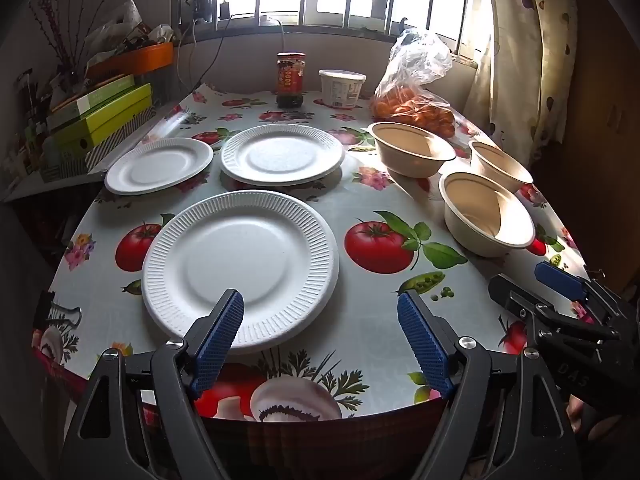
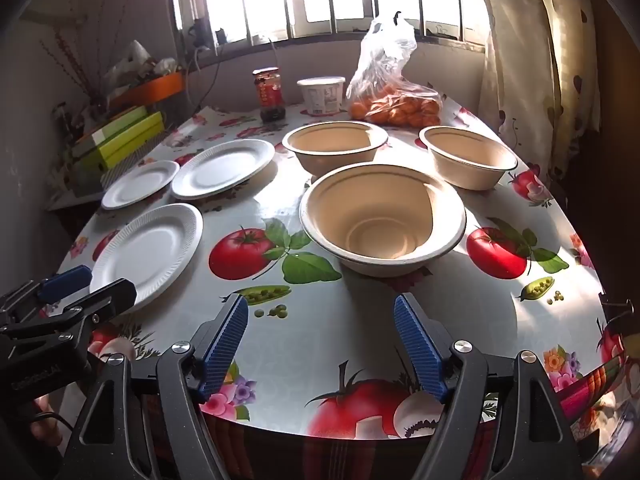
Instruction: Organize plates and bowls
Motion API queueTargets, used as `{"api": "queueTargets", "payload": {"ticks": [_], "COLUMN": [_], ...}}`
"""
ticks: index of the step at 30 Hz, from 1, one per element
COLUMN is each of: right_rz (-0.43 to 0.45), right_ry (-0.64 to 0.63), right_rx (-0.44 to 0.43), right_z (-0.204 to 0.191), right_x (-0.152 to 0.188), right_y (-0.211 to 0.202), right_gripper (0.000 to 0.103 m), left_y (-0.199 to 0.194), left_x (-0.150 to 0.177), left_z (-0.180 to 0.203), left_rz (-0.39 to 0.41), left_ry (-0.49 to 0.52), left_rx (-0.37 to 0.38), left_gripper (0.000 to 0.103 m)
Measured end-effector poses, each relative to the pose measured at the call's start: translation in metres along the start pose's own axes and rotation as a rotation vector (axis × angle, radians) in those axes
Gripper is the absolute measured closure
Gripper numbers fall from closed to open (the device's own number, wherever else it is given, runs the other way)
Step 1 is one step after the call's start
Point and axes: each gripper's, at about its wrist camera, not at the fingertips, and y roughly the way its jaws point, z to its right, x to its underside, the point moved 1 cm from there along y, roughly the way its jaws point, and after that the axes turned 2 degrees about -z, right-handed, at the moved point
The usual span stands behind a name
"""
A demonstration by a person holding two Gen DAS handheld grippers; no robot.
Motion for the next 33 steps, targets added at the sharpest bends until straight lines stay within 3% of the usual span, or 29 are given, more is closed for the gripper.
{"api": "queueTargets", "payload": {"ticks": [33], "right_rz": [-0.008], "right_ry": [0.002], "right_rx": [-0.002], "right_z": [-0.0021], "right_x": [-0.0055], "right_y": [0.0065], "right_gripper": [0.02], "left_y": [0.0054], "left_x": [-0.0021], "left_z": [0.0011], "left_rz": [-0.01], "left_ry": [0.022], "left_rx": [-0.012], "left_gripper": [0.023]}}
